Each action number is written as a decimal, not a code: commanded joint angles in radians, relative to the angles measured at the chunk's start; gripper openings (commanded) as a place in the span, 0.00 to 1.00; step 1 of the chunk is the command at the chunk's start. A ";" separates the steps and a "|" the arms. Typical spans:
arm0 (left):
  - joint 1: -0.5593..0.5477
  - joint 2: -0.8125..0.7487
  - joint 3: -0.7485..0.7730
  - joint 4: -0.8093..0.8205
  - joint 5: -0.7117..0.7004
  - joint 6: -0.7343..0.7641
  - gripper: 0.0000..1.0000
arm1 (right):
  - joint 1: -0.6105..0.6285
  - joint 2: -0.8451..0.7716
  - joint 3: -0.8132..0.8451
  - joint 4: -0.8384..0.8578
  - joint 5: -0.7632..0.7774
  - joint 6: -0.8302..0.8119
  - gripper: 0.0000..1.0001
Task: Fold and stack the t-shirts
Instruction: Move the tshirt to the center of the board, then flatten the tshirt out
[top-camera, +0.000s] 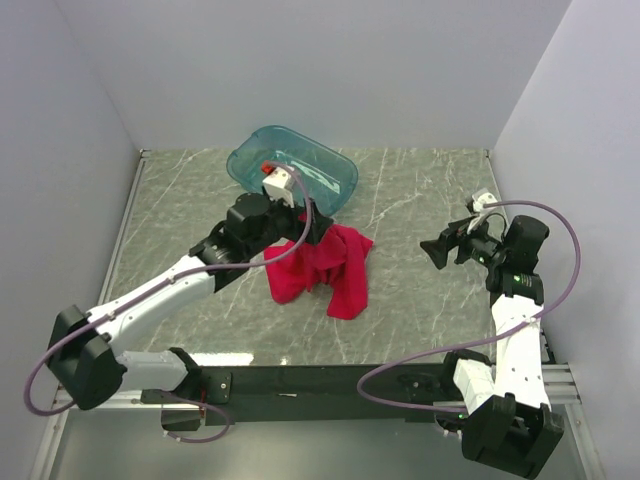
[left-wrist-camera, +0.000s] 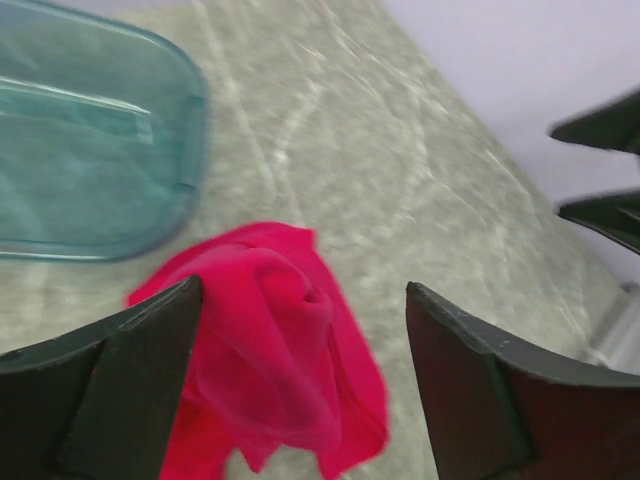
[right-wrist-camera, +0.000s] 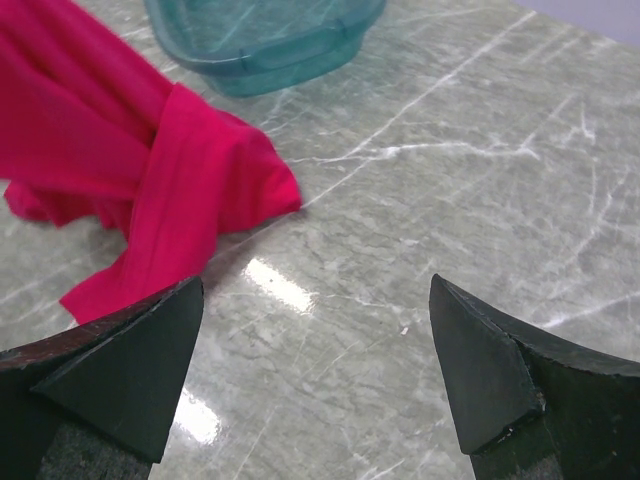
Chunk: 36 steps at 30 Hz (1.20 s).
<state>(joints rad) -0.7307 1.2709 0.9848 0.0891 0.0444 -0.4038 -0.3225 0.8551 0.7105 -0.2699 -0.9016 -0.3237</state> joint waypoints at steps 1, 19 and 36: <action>-0.003 -0.120 -0.011 -0.002 -0.184 0.112 0.88 | -0.006 0.002 -0.014 -0.028 -0.092 -0.083 1.00; -0.001 -0.522 -0.254 -0.330 -0.402 0.214 1.00 | 0.416 0.418 0.445 -0.118 0.231 0.005 0.92; 0.007 -0.591 -0.302 -0.321 -0.603 0.235 0.98 | 0.591 1.374 1.395 -0.292 0.843 0.603 0.93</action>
<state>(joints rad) -0.7296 0.7002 0.6899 -0.2745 -0.5133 -0.1841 0.2646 2.2074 1.9923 -0.5606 -0.1581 0.2062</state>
